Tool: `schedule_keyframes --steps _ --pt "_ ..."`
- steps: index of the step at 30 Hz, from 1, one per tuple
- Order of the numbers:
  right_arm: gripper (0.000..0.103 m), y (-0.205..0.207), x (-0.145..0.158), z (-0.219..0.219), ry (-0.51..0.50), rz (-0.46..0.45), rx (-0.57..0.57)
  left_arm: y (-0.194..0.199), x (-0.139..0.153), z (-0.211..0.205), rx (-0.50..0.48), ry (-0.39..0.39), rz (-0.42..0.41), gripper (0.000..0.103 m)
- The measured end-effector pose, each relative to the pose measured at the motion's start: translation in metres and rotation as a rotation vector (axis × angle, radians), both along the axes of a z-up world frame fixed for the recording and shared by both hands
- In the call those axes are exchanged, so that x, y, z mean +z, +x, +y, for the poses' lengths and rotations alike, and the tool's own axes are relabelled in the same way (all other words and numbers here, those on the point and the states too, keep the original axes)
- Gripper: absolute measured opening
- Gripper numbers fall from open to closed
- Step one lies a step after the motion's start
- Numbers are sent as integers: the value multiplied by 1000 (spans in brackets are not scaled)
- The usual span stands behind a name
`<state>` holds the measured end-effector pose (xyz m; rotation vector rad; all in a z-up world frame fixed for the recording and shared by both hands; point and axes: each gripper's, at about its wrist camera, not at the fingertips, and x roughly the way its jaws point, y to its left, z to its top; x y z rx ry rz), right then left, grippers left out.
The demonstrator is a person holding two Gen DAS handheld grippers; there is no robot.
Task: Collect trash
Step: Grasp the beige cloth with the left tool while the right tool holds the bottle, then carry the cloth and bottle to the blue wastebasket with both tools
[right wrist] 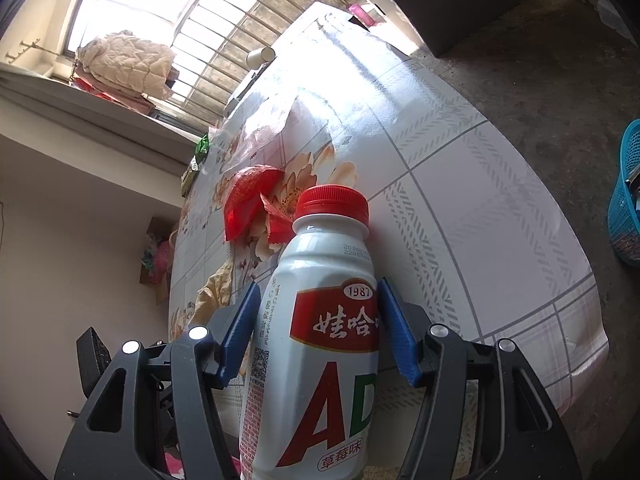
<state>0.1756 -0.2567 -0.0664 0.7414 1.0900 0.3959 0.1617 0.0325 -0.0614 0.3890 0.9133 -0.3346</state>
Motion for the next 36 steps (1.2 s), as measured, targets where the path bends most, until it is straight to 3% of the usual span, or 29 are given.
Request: schedule_keyframes --steps 6,10,19,29,31,36 --pt "59 1 -1 -2 5 1 -2 -6 7 16 40 -202 39 35" --pt "59 2 -2 -2 9 -1 -5 -12 14 25 64 -277 16 45" --pt "59 2 -2 -4 20 5 5 18 0 28 150 -272 41 47" --pt "68 -5 -1 -9 43 26 27 31 -7 12 184 -184 20 48" --pt "68 -8 -2 -8 49 28 38 31 -7 12 188 -179 15 46" --pt "68 -12 -4 -3 59 27 67 31 -7 12 198 -175 12 31"
